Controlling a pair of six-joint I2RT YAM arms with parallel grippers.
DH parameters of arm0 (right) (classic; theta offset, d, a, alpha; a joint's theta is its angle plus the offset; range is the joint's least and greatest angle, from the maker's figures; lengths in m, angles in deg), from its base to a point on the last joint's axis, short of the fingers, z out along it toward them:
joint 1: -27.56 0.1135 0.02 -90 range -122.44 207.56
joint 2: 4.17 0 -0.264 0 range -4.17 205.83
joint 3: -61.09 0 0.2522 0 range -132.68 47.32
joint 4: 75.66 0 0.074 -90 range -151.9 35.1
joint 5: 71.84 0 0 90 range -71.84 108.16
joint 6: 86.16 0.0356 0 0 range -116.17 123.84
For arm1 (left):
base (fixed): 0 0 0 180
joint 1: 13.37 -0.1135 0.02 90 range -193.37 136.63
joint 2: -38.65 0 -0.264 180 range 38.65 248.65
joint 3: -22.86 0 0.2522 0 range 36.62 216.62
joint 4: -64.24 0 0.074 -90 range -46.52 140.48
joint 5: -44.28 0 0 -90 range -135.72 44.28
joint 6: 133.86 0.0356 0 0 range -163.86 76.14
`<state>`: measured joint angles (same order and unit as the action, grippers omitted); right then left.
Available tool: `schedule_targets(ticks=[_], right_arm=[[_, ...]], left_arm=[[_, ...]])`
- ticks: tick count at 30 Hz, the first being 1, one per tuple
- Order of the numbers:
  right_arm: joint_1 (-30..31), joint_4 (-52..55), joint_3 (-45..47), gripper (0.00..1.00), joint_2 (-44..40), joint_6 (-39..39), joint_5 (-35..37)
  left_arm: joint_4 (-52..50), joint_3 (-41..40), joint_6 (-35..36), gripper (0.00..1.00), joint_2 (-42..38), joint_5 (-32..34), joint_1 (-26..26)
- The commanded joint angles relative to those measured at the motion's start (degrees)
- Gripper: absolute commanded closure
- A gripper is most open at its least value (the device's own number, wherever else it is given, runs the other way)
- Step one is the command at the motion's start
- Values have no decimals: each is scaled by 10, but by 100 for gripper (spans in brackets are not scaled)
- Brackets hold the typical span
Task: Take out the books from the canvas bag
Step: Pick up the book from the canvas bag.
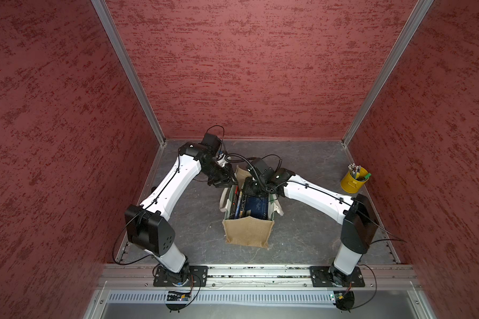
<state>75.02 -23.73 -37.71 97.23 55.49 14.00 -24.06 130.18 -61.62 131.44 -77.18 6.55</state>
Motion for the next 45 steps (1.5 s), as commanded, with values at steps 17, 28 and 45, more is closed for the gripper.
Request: schedule_targets(ticks=[17, 28, 45], right_arm=[[-2, 56, -22, 67, 47, 4, 51], [-2, 25, -30, 92, -7, -7, 35], [-2, 95, -128, 96, -22, -16, 33]], left_arm=[[2, 0, 0, 64, 7, -4, -1], [3, 0, -1, 64, 7, -2, 0], [1, 2, -2, 67, 19, 4, 3]])
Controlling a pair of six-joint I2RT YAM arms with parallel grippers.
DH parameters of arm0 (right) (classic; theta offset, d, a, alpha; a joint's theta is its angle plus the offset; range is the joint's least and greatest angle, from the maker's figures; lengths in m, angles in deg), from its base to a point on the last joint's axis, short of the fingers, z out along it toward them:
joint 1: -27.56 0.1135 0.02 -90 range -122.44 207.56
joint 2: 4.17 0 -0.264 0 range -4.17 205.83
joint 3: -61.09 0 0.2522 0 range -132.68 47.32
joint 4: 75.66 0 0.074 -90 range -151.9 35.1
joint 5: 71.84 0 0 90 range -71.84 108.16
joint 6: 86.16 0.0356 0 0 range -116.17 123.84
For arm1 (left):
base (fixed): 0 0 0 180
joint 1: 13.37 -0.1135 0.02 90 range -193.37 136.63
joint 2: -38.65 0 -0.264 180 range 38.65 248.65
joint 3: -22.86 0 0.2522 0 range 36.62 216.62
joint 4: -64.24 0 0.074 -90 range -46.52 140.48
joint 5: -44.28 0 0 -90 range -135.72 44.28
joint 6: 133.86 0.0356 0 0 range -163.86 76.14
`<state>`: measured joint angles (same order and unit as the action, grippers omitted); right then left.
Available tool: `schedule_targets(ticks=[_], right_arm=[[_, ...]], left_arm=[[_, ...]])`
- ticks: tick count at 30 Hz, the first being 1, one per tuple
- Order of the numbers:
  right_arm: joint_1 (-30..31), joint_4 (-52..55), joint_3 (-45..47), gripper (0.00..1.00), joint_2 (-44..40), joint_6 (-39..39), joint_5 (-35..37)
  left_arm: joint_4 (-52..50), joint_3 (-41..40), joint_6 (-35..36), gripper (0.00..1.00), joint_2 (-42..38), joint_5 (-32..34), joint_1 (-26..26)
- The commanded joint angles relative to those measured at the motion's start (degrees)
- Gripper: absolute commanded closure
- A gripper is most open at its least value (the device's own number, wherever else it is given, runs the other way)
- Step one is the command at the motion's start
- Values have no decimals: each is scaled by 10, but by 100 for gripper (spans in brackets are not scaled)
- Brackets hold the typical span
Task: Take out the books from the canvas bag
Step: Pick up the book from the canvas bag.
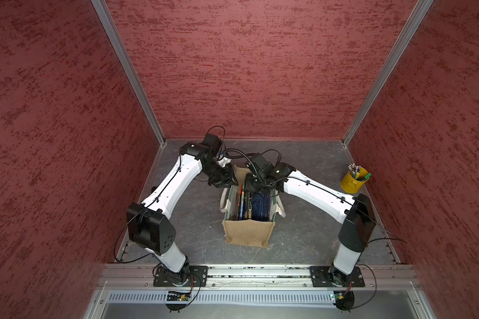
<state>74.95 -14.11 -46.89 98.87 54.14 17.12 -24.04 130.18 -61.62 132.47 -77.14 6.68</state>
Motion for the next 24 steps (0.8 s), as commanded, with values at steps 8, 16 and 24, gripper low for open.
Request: schedule_targets(ticks=[8, 16, 24], right_arm=[[-3, 61, -107, 97, -33, -23, 15], [-8, 120, -191, 98, -18, -40, 24], [-44, 187, -341, 99, -1, -58, 28]], left_arm=[[2, 1, -3, 72, 15, 6, -1], [-1, -2, -3, 76, 16, 10, -2], [-3, -16, -10, 81, 16, 25, -17]])
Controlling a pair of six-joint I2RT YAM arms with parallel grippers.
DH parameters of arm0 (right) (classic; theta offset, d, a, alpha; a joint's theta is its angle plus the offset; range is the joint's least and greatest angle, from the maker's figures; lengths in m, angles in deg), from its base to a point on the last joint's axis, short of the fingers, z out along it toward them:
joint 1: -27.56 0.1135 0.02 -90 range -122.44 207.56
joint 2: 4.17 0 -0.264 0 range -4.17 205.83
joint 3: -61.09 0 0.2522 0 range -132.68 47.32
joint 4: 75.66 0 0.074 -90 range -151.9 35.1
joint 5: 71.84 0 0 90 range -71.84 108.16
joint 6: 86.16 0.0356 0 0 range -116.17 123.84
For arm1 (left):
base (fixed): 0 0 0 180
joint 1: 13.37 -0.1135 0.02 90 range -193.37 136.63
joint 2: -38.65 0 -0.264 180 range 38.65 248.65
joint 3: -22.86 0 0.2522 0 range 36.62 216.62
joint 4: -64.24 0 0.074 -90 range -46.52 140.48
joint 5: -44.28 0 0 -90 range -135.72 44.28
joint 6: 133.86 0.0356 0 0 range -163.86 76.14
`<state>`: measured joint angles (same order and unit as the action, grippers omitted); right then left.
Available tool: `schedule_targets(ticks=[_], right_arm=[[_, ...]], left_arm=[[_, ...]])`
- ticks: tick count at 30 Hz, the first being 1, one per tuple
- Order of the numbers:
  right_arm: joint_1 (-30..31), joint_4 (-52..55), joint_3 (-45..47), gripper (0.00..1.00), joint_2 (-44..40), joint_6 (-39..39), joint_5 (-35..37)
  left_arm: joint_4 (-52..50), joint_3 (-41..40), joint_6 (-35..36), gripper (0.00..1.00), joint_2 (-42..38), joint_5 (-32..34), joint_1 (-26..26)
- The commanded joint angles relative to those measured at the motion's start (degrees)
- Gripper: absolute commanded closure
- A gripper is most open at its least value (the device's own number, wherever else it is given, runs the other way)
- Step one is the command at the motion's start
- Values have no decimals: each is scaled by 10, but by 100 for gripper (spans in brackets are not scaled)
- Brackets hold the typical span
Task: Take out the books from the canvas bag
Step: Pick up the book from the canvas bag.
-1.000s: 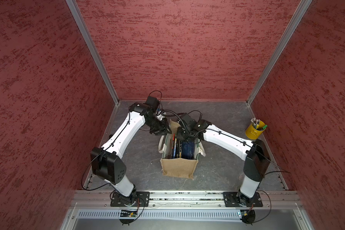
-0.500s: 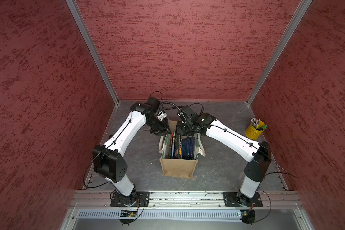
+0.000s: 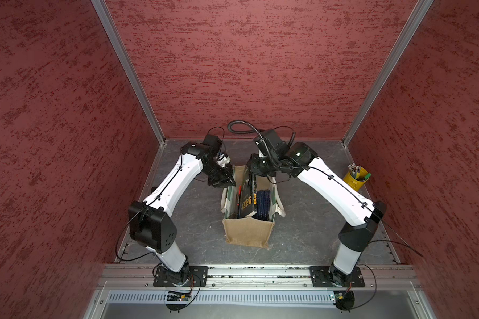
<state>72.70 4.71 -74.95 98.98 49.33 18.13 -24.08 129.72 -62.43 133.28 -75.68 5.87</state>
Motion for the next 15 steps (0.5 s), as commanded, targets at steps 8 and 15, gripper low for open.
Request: schedule_targets(ticks=[8, 15], right_arm=[[-85, -20, -147, 100, -12, -19, -24], [-191, -58, -131, 100, -47, -41, -54]], left_arm=[[-5, -15, 1, 81, 9, 9, -14], [-6, -18, 3, 81, 10, 10, -18]])
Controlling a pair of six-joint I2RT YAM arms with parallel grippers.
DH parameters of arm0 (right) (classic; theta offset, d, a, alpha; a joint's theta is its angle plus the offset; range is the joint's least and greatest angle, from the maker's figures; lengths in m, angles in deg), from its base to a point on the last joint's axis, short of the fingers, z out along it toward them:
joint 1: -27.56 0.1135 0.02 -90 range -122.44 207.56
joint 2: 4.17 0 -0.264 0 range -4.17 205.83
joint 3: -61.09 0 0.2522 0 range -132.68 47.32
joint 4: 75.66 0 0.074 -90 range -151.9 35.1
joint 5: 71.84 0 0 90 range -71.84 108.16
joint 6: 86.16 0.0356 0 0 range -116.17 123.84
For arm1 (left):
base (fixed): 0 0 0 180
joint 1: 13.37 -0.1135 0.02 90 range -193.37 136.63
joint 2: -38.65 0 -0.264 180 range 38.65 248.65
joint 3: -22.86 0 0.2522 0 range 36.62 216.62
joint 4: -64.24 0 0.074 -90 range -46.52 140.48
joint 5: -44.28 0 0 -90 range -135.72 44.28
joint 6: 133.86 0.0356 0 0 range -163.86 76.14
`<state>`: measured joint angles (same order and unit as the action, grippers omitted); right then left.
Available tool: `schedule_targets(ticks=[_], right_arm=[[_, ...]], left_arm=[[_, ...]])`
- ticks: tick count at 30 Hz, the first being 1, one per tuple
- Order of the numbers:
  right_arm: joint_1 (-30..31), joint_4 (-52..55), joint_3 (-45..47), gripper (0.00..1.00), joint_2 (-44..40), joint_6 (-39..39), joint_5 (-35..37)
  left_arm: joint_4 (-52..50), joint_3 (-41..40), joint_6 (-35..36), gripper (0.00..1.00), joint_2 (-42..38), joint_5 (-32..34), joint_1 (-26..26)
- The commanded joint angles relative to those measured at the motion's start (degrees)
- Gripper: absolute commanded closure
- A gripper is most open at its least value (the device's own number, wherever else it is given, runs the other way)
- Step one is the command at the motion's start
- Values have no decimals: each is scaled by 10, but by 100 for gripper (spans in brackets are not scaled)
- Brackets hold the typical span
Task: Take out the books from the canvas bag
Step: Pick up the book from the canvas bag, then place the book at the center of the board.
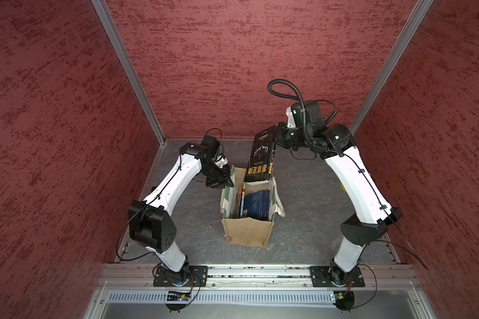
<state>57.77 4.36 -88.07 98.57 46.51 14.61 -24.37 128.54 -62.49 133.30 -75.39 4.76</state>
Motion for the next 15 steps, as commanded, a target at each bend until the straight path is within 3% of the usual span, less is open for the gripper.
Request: schedule_targets(ticks=[1, 8, 15], right_arm=[[-62, -63, 8, 100, -47, -17, -25], [-214, -236, 156, 99, -91, 2, -106], [-240, -480, 401, 99, -128, 83, -74]], left_arm=[[-5, -5, 4, 81, 11, 7, -7], [-9, -3, 9, 81, 12, 5, -9], [-9, -2, 6, 81, 12, 5, -10]])
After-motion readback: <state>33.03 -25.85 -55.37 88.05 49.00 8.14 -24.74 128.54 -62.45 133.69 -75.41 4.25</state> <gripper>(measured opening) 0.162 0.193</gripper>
